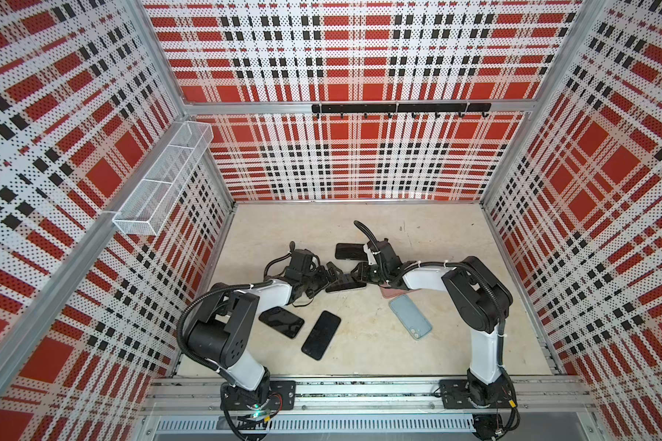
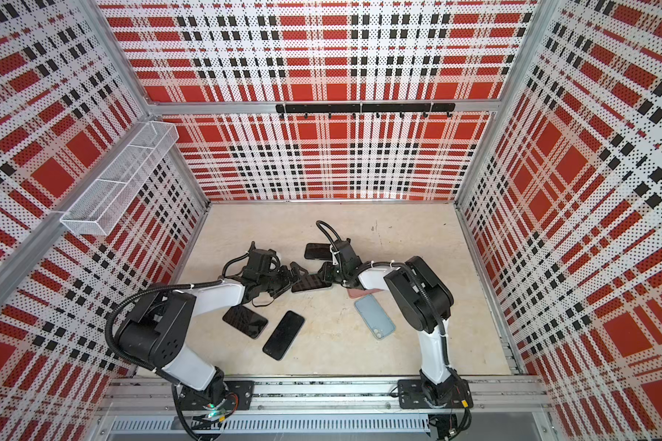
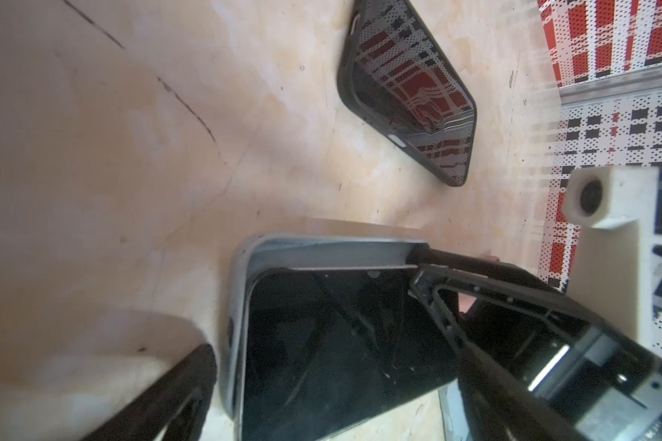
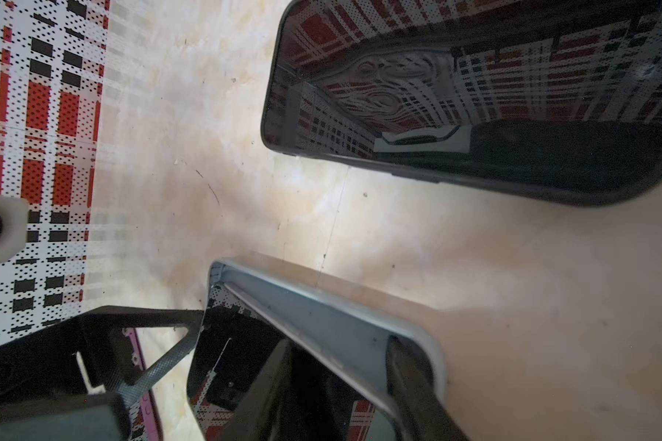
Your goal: Put the phone into the phone case
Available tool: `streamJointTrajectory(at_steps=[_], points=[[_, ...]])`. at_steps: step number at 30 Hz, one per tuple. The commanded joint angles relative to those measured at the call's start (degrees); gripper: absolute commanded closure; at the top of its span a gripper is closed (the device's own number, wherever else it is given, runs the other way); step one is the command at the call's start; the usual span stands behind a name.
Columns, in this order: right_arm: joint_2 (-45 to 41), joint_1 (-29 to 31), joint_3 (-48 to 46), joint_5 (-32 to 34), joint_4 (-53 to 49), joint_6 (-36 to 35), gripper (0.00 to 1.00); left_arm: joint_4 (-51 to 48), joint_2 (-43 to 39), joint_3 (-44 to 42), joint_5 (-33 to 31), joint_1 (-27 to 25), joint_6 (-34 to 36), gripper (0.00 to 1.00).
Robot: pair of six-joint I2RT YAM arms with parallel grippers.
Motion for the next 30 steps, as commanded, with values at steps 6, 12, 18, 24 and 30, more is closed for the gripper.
streamJointTrajectory(at_steps=[6,12,18,24,30], points=[[-4.7,0.1,-0.4,-4.7,3.5,-0.7,0.46,-1.5,-0.9,2.3,-1.2,0.2,0.4,0.0],[-6.7,0.1,-2.7,-10.6,8.4,1.8,0.43,-1.9,-0.7,2.6,-1.1,0.2,0.5,0.01],[-8.4,0.1,-4.7,-11.9,11.3,3.4,0.51,-2.2,-0.6,3.2,-1.2,0.2,0.5,0.0],[-8.6,0.1,-5.3,-12.5,13.3,4.6,0.73,-2.6,-0.6,3.8,-1.5,-0.2,0.3,0.0],[-8.3,0.1,-5.6,-13.1,14.4,5.5,0.91,-2.7,-0.7,4.0,-1.6,-0.4,0.3,0.01]])
